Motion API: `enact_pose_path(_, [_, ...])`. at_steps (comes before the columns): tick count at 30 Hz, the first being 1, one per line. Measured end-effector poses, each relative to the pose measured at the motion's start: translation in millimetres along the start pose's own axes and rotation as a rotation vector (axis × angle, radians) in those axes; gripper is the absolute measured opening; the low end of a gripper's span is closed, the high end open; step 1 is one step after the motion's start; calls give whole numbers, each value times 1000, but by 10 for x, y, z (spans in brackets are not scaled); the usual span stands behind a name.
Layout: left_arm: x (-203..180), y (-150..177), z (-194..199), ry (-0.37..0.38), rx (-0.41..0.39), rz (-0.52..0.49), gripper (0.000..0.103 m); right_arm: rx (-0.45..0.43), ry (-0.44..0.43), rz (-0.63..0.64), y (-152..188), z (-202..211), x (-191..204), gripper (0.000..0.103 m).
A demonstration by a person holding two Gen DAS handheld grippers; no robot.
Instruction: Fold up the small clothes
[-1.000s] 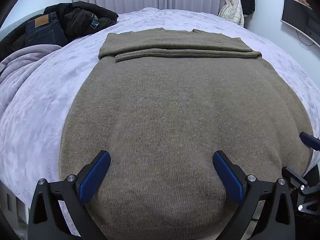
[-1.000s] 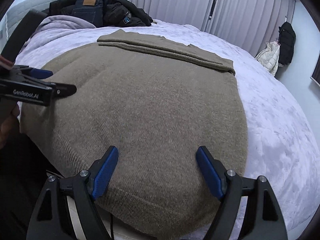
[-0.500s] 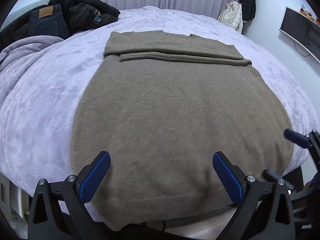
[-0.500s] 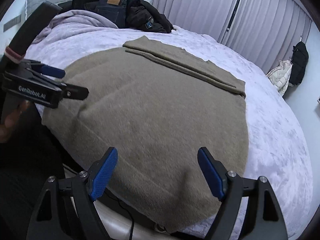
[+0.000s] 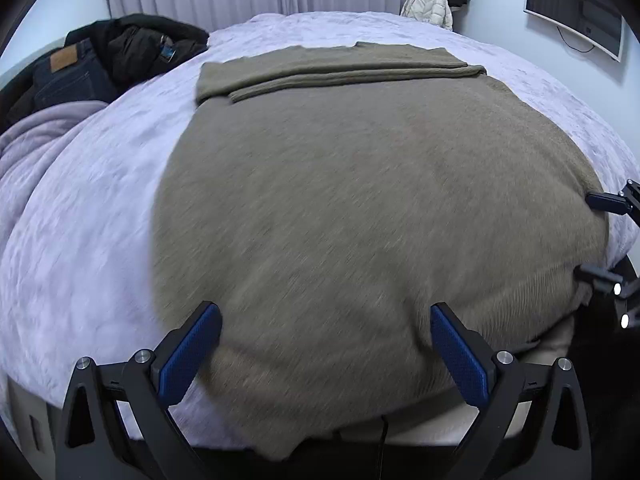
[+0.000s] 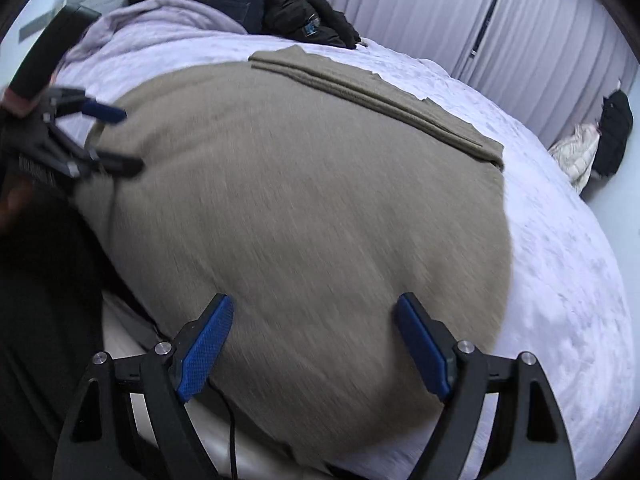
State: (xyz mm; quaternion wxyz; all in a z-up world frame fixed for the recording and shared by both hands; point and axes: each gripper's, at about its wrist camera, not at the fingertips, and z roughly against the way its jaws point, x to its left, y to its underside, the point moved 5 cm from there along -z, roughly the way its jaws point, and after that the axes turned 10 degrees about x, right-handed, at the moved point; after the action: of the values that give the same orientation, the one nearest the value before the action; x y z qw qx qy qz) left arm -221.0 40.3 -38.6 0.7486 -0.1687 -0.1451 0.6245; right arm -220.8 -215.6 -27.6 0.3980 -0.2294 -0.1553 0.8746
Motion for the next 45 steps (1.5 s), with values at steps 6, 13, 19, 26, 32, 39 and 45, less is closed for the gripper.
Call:
enact_pose_path(6, [507,305,143,80,1,123,103,-2,-76,-172,494,305,-436,86])
enact_pose_path(13, [669,416,-111,315,56,263,103,30,-279,-333,641,83,-542,86])
enact_pose_path(19, [487,347,-271,306,98,263,103,16,-375,-378,610,-36,-507,87])
enact_pose_path(26, [315,254,-307,257,97,312,90,3,-491,-468,619,-149,-542,77])
enact_pose_path(32, [332,317,-233,271,60,340,58,39,-577,-523,681,-237,-530,39])
enact_pose_path(39, [455,364,-231,329,50,357,51,56,-618,-575,638,-346,-525,39])
enact_pose_path(45, [557,466,-216,394,60,362,30,68,-573,-494,585,-240,-407,21])
